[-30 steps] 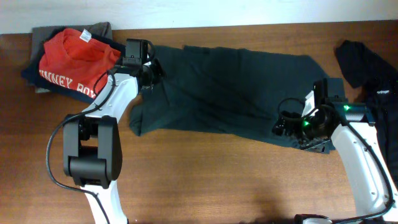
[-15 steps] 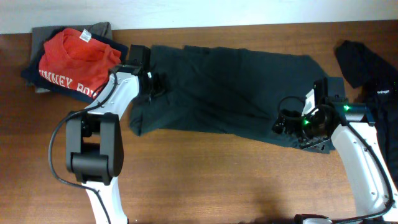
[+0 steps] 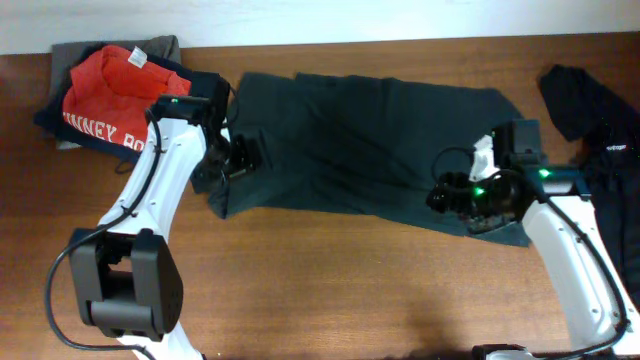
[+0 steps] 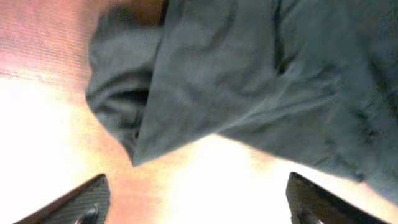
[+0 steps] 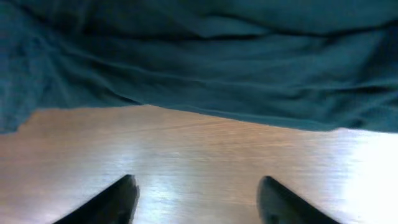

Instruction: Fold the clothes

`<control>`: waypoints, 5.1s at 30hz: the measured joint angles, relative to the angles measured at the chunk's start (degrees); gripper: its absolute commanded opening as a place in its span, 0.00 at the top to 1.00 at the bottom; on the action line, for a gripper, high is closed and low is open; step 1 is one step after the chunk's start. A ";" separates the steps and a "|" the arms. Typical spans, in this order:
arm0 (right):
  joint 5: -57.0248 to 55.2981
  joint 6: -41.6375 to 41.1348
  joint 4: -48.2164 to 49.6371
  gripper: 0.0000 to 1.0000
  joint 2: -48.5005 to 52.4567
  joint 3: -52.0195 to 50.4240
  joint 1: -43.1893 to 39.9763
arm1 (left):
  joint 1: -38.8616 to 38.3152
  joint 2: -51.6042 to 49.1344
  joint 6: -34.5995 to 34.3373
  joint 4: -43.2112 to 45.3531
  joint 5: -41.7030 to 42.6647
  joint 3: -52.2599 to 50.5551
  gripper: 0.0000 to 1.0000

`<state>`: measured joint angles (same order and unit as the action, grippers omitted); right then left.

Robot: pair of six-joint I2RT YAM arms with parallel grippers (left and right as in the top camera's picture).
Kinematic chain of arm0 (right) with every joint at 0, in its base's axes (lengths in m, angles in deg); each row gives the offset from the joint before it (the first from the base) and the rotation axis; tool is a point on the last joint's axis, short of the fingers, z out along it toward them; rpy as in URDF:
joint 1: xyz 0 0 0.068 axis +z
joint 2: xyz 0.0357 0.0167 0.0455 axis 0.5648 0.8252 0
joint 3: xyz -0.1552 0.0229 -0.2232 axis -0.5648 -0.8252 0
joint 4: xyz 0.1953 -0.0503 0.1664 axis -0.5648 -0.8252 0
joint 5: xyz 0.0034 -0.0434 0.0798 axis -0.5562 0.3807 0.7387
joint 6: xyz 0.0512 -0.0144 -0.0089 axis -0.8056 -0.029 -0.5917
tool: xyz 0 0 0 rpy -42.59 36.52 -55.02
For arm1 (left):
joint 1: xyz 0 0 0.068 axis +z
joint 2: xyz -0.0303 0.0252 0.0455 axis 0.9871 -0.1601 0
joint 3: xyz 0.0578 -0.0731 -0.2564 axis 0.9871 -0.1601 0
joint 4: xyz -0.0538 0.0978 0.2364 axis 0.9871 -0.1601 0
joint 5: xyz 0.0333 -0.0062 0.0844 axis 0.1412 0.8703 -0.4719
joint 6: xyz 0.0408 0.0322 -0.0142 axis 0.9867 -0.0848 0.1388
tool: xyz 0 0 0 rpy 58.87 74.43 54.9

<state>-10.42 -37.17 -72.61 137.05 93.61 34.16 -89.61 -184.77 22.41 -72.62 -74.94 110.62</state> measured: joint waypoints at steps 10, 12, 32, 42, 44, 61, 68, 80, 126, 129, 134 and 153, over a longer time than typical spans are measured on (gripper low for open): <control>-5.29 -1.60 2.95 0.96 10.10 0.00 2.25 | -3.63 0.00 2.80 4.33 1.44 -6.84 0.61; -6.23 -1.70 3.15 0.96 13.38 0.00 1.88 | -3.89 0.00 3.15 5.42 1.46 -8.41 0.61; -13.31 0.11 2.01 0.96 23.06 -0.09 -10.58 | -2.64 -6.19 7.56 15.37 -2.73 -14.53 0.67; -13.49 0.87 3.78 0.96 23.06 -0.76 -10.67 | 0.17 -6.32 7.78 15.37 -1.27 -14.36 0.67; -13.49 0.98 4.87 0.96 23.06 -1.62 -10.67 | 1.36 -6.32 7.78 15.37 -1.27 -14.36 0.67; -15.43 0.96 7.52 0.96 23.06 -4.61 -21.49 | 9.16 -7.04 8.22 7.43 -4.17 -14.23 0.67; -15.41 0.76 5.07 0.96 23.06 -3.93 -23.08 | 9.29 -7.21 8.17 4.46 -6.43 -14.27 0.67; -13.86 -1.38 -11.45 0.96 20.33 14.82 -23.15 | 9.66 5.64 3.37 -2.40 -16.15 -14.71 0.38; -5.01 -27.23 15.19 0.66 16.74 -9.53 -0.72 | 9.66 12.07 2.71 -1.07 -11.34 -14.71 0.01; -5.01 -28.33 16.85 0.65 17.18 -9.60 -0.72 | 9.66 12.07 2.71 -1.07 -11.34 -14.71 0.01; -5.01 -29.27 18.91 0.65 17.38 -9.62 -0.72 | 9.66 12.07 2.71 -1.07 -11.34 -14.71 0.01; -7.37 -29.83 25.09 0.96 17.38 -9.66 -0.72 | 9.66 12.07 2.71 -1.05 -11.34 -14.71 0.01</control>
<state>-17.79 -67.00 -47.52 154.43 83.95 33.44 -79.95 -172.70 25.12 -73.67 -86.29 95.91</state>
